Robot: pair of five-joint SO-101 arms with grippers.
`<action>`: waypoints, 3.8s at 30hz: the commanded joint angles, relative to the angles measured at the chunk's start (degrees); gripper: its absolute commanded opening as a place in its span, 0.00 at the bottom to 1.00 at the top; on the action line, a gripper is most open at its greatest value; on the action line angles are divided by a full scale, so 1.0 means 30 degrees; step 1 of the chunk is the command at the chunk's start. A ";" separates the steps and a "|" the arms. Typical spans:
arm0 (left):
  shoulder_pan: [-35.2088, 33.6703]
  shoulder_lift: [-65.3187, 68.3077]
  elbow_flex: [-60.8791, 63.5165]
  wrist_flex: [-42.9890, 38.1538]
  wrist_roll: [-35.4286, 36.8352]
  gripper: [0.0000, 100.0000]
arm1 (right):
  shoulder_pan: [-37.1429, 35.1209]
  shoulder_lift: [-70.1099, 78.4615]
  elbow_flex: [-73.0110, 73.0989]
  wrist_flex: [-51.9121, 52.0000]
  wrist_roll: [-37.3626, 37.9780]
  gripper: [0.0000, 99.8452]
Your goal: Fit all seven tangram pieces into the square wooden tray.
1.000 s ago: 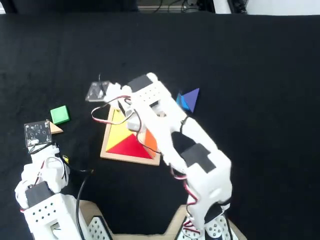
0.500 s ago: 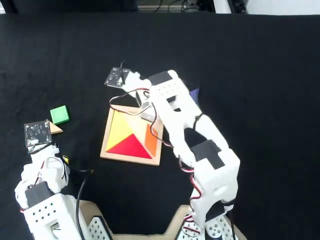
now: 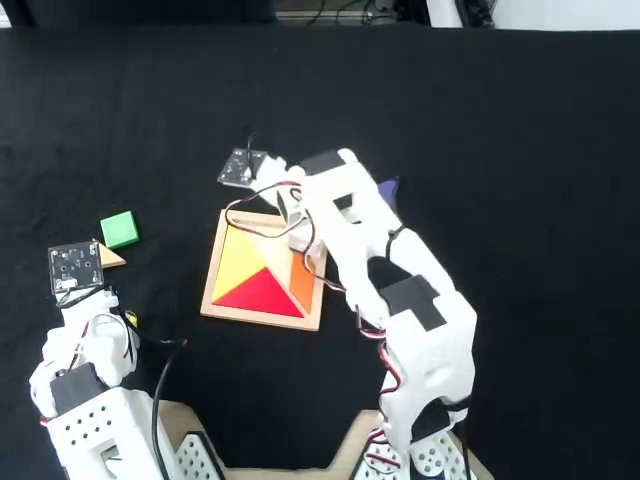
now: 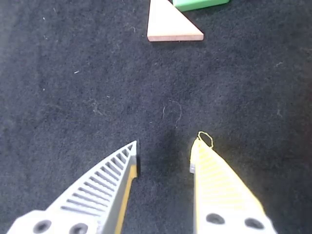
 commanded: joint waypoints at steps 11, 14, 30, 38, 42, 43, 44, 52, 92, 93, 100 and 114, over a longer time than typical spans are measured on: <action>0.0015 -0.0088 -0.0044 -0.0205 -0.0088 0.18 | -0.1377 -0.0220 0.1451 -0.0088 -0.0059 0.01; 0.0015 -0.0088 -0.0044 -0.0205 -0.0088 0.18 | -0.0850 -0.0864 0.1363 -0.0059 -0.0059 0.01; 0.0015 -0.0088 -0.0044 -0.0234 -0.0088 0.18 | -0.2491 -0.4674 0.1773 -0.1055 0.0440 0.01; 0.0015 -0.0088 -0.0044 -0.0234 -0.0088 0.18 | -0.2696 -0.3062 0.2418 -0.1729 0.0440 0.01; 0.0015 -0.0088 -0.0044 -0.0234 -0.0088 0.18 | -0.2696 -0.1919 0.1744 -0.1729 0.0440 0.01; 0.0015 -0.0088 -0.0044 -0.0234 -0.0088 0.18 | -0.2696 -0.1773 0.1597 -0.1729 0.0440 0.01; 0.0015 -0.0088 -0.0044 -0.0234 -0.0088 0.18 | -0.2725 -0.1685 0.1509 -0.1729 0.0440 0.01; 0.0015 -0.0088 -0.0044 -0.0234 -0.0088 0.18 | -0.2637 -0.1538 0.1421 -0.1641 0.0440 0.01; 0.0015 -0.0088 -0.0044 -0.0234 -0.0088 0.18 | 0.0440 -0.5700 0.2007 -0.0879 -1.4593 0.20; 0.0015 -0.0088 -0.0044 -0.0234 -0.0088 0.18 | 0.0088 -0.5670 0.2066 -0.0879 -1.5062 0.20; 0.0015 -0.0088 0.0073 -0.0234 -0.0088 0.18 | 0.1055 -0.3883 0.2388 -0.1026 -1.6733 0.20; 0.0015 -0.0088 0.0132 -0.0293 0.0000 0.18 | 0.1084 -0.0864 0.2476 -0.2198 -1.6879 0.19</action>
